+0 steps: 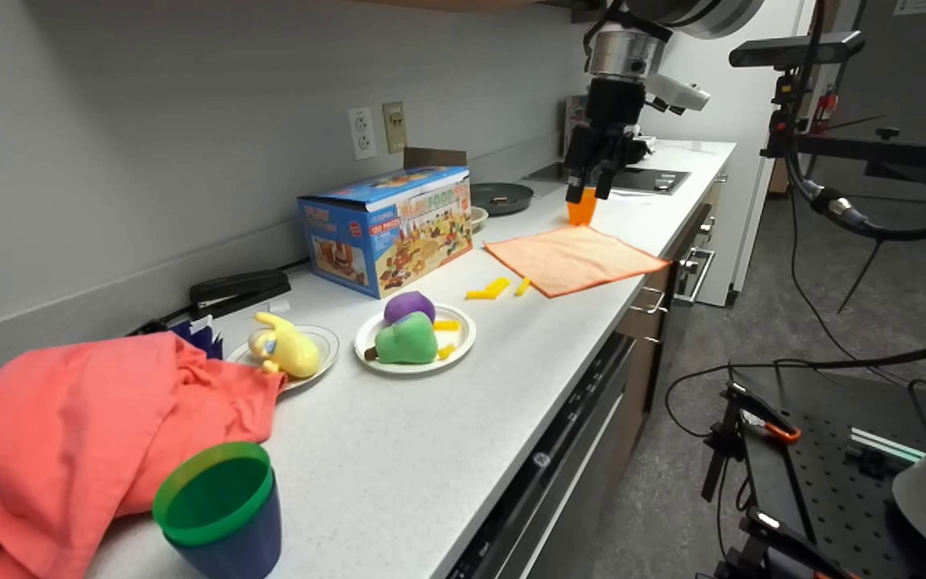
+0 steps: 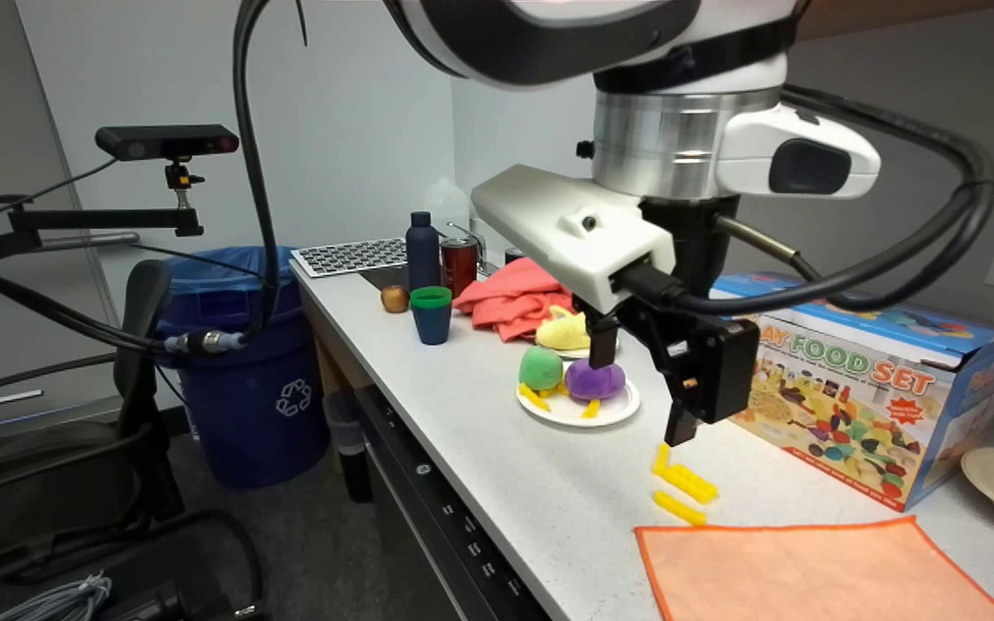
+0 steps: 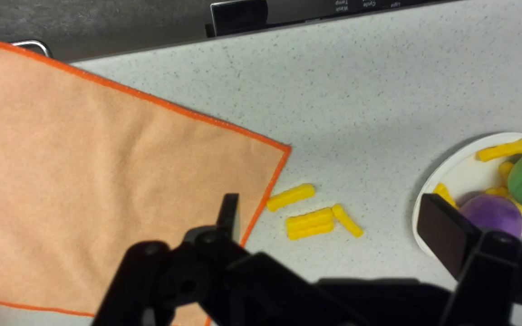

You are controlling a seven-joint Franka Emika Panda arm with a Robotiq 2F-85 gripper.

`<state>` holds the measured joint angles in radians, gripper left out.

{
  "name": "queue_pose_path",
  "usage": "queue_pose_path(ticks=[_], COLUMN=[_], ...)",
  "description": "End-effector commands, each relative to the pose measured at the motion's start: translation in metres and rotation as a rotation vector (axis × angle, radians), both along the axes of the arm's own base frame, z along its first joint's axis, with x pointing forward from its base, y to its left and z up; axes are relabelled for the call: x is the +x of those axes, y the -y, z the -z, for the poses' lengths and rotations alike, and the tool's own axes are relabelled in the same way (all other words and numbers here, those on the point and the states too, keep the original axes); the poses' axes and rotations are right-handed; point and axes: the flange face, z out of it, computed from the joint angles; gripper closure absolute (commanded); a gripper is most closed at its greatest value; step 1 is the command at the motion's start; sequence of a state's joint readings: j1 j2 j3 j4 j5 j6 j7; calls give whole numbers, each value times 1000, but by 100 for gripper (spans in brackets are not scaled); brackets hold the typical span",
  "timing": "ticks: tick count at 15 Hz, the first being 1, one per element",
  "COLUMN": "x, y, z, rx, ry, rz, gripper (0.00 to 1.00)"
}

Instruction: Wipe the counter with the cloth

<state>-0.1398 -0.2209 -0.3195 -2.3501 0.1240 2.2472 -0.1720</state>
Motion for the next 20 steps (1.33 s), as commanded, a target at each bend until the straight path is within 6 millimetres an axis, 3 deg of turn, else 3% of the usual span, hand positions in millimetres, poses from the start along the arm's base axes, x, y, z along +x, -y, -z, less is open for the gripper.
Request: queue_pose_path(ticks=[1, 12, 16, 18, 19, 20], x=[15, 53, 74, 85, 69, 75], y=[26, 101, 107, 105, 100, 100], z=[15, 77, 102, 103, 103, 105], rx=[1, -96, -111, -108, -109, -111], ry=[19, -63, -72, -53, -80, -75], rz=[128, 314, 298, 307, 292, 290], gripper=[0, 0, 0, 0, 0, 0])
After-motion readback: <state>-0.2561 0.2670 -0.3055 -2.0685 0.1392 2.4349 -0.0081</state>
